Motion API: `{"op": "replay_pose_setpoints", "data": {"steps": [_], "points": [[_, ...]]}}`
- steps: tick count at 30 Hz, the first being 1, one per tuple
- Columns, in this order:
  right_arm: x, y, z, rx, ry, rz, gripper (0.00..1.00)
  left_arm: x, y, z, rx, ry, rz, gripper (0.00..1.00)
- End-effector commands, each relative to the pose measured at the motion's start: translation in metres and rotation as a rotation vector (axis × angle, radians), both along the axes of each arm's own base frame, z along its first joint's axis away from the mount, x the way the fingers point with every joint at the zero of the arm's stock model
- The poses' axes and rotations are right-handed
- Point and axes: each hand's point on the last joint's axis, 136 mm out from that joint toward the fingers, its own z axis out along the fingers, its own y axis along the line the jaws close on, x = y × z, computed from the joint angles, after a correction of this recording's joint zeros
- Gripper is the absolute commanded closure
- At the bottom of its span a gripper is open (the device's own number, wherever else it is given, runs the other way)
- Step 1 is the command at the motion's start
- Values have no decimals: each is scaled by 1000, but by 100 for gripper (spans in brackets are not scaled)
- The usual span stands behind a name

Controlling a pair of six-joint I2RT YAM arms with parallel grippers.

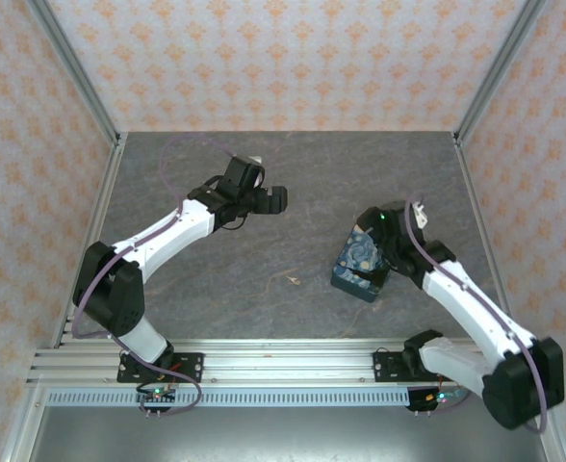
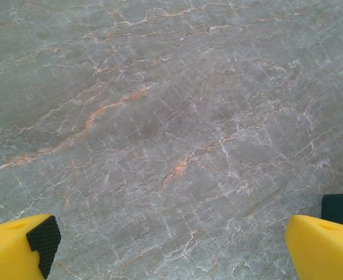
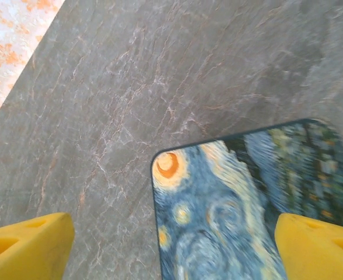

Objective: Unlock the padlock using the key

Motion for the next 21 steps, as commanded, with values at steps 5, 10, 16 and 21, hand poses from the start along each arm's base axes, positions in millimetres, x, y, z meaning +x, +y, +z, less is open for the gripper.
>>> {"op": "replay_pose_setpoints", "data": {"steps": [5, 10, 16, 21], "points": [[-56, -14, -51, -30, 197, 21, 11, -1, -12, 9, -55, 6, -17, 0], [-64, -8, -64, 4, 229, 42, 12, 1, -15, 9, -55, 8, -23, 0], [-53, 26, -66, 150, 220, 102, 16, 1, -13, 7, -44, 13, -21, 0], [-33, 66, -54, 308, 166, 137, 16, 1, -13, 7, -42, 15, -18, 0]]}}
